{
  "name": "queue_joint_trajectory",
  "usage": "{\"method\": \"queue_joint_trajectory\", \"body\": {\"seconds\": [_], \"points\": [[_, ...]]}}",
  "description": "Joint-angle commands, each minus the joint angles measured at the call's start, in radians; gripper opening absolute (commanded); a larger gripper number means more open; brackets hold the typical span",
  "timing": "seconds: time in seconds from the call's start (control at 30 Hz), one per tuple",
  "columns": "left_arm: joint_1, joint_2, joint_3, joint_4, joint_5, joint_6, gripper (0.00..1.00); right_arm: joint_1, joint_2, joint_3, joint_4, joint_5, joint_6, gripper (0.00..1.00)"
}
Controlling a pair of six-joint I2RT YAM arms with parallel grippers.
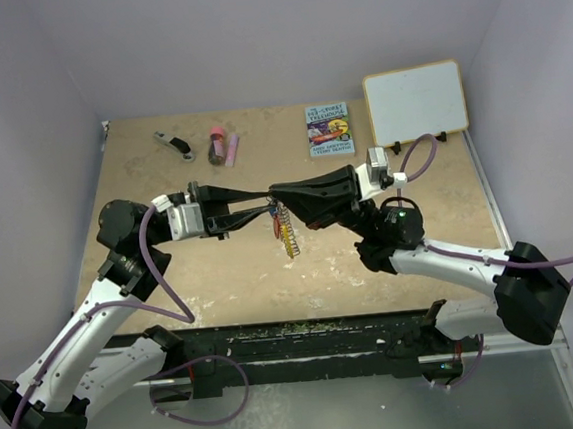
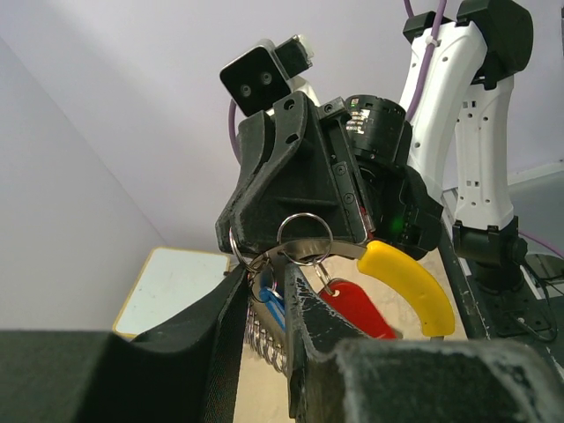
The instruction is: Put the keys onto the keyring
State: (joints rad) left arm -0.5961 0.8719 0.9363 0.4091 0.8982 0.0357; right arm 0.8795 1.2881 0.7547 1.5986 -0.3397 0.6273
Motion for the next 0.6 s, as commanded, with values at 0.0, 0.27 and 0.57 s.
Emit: {"method": "queue_joint_trajectory", "body": {"seconds": [0.0, 0.27, 0.57], "points": [[-0.006, 0.003, 0.039, 0.022, 0.004, -0.02, 0.25, 0.018, -0.03, 0.032, 0.06, -0.003, -0.061, 0.0], [-0.006, 0.004, 0.048, 0.028, 0.0, 0.002, 0.18, 0.033, -0.021, 0.059, 0.01, -0.046, -0.084, 0.0], [-0.005, 0.003, 0.053, 0.016, 0.008, 0.012, 0.03, 0.038, -0.021, 0.073, -0.026, -0.077, -0.094, 0.0]]}}
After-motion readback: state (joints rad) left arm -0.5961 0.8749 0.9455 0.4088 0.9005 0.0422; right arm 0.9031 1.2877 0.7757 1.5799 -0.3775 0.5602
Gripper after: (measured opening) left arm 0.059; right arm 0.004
